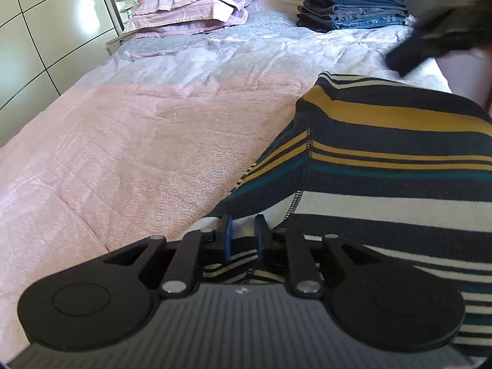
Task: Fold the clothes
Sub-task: 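Carry the rolled sweater with both grippers and lay it on the bed, then open both grippers and release the striped sweater on the bed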
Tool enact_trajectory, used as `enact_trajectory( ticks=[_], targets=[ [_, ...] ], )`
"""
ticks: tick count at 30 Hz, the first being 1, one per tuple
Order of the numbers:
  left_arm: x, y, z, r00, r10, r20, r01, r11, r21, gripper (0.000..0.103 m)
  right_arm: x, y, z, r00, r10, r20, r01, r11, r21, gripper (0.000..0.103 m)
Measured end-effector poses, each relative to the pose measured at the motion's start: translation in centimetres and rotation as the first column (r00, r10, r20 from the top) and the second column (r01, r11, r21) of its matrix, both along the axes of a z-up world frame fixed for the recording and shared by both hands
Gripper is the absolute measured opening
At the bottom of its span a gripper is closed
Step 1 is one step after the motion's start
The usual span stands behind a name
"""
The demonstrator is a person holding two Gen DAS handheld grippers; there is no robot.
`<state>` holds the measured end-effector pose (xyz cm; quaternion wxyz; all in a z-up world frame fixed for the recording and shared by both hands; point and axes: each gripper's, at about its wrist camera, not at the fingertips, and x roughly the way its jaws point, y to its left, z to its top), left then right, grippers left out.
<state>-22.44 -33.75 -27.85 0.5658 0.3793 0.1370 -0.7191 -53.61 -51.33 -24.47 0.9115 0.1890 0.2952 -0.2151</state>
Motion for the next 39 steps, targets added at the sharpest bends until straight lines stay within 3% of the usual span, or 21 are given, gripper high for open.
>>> enact_trajectory(
  ticks=[2, 5, 8, 13, 16, 18, 20, 23, 28, 34, 39],
  targets=[
    [-0.2, 0.1, 0.1, 1.0, 0.004, 0.01, -0.004, 1.0, 0.0, 0.016, -2.2, 2.8, 0.4, 0.999, 0.007, 0.041, -0.007, 1.0, -0.001, 0.033],
    [-1.6, 0.3, 0.8, 0.996, -0.016, 0.085, 0.015, 1.0, 0.008, 0.016, -4.4, 6.0, -2.6, 0.999, -0.02, -0.034, 0.02, 1.0, 0.001, 0.033],
    [-3.8, 0.7, 2.3, 0.983, -0.042, 0.179, 0.041, 0.999, 0.011, 0.015, -7.4, 7.5, -4.2, 0.995, -0.087, 0.047, 0.085, 0.995, 0.043, 0.033],
    [-7.7, 0.5, 6.8, 0.987, -0.15, 0.054, 0.153, 0.987, -0.049, 0.015, -10.4, 10.4, -3.9, 0.96, -0.208, 0.186, 0.206, 0.978, 0.033, 0.033],
    [-11.0, -2.2, 6.5, 0.959, -0.279, -0.04, 0.28, 0.96, 0.004, 0.016, -10.5, 11.6, -5.4, 0.949, -0.247, 0.195, 0.244, 0.969, 0.042, 0.033],
    [-12.4, -4.7, 5.2, 0.953, -0.294, -0.07, 0.298, 0.953, 0.047, 0.016, -10.7, 12.0, -5.7, 0.94, -0.274, 0.205, 0.269, 0.962, 0.054, 0.033],
    [-13.0, -7.5, 3.3, 0.964, -0.26, -0.061, 0.265, 0.958, 0.109, 0.015, -10.7, 12.5, -5.8, 0.936, -0.29, 0.201, 0.286, 0.957, 0.048, 0.033],
    [-13.0, -10.0, 1.0, 0.975, -0.22, -0.026, 0.222, 0.965, 0.137, 0.013, -10.6, 13.1, -6.7, 0.931, -0.308, 0.195, 0.311, 0.95, 0.018, 0.032],
    [-13.0, -11.1, -0.5, 0.981, -0.194, 0.021, 0.19, 0.973, 0.128, 0.007, -10.6, 12.4, -7.5, 0.92, -0.327, 0.215, 0.327, 0.944, 0.035, 0.032],
    [-12.0, -11.1, 0.5, 0.985, -0.15, -0.079, 0.16, 0.978, 0.135, 0.006, -11.8, 12.9, -7.1, 0.914, -0.331, 0.232, 0.326, 0.943, 0.062, 0.032],
    [-10.7, -8.0, 3.8, 0.988, -0.116, -0.1, 0.124, 0.989, 0.078, 0.006, -12.8, 14.7, -5.2, 0.899, -0.358, 0.253, 0.361, 0.932, 0.035, 0.033]
  ],
)
